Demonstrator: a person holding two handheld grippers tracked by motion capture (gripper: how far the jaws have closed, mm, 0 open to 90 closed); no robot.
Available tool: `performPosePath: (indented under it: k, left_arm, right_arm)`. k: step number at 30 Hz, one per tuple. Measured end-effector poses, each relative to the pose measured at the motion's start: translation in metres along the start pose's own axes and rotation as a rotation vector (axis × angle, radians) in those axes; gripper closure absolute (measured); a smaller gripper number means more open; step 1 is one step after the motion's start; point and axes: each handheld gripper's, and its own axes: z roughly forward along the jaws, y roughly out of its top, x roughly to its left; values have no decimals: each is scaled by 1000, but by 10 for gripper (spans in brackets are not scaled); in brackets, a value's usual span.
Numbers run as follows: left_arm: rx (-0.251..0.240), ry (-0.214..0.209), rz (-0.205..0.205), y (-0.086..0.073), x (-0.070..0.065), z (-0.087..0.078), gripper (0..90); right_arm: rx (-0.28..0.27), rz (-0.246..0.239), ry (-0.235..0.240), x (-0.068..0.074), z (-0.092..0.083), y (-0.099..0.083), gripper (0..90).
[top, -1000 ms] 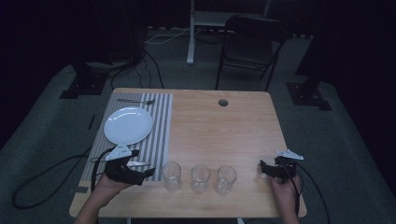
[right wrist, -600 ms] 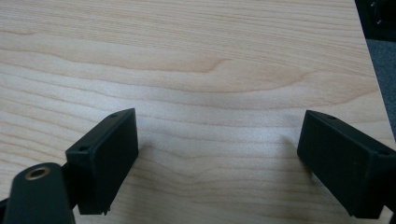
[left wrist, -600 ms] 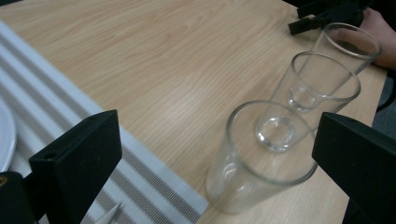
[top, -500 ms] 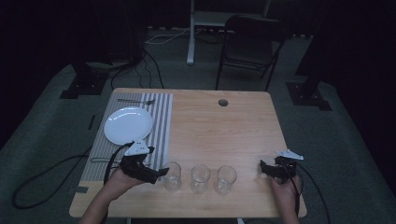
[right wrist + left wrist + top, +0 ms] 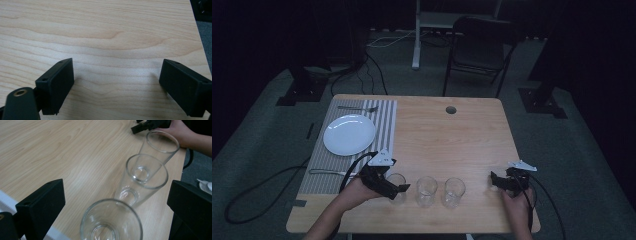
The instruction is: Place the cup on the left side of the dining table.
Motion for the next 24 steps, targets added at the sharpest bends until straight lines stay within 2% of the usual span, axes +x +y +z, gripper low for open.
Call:
performPosePath:
  k: [3,5,6,12,16,17,19,20,24]
  left_arm:
    - [2,-34,4,5,-1,5,20]
    - [9,-31,17,8,-4,8,19]
    - [9,-50,18,11,-5,10,19]
    - [46,-63,63,21,-14,24,19]
    - [58,-65,78,28,-19,31,19]
    - [64,-83,81,31,-20,33,19]
    - [76,-79,95,34,-22,36,19]
    - [83,-94,98,36,-24,39,19]
    - [100,-105,124,45,-30,47,20]
  right_arm:
    - [0,0,0,0,0,0,121]
    - [0,0,0,0,0,0,121]
    - [0,0,0,0,0,0,121]
    - [0,1,0,0,0,0,121]
    - [0,0,0,0,0,0,121]
    - [0,0,0,0,0,0,121]
    - [0,0,0,0,0,0,122]
    - [0,0,0,0,0,0,121]
    - [0,0,0,0,0,0,121]
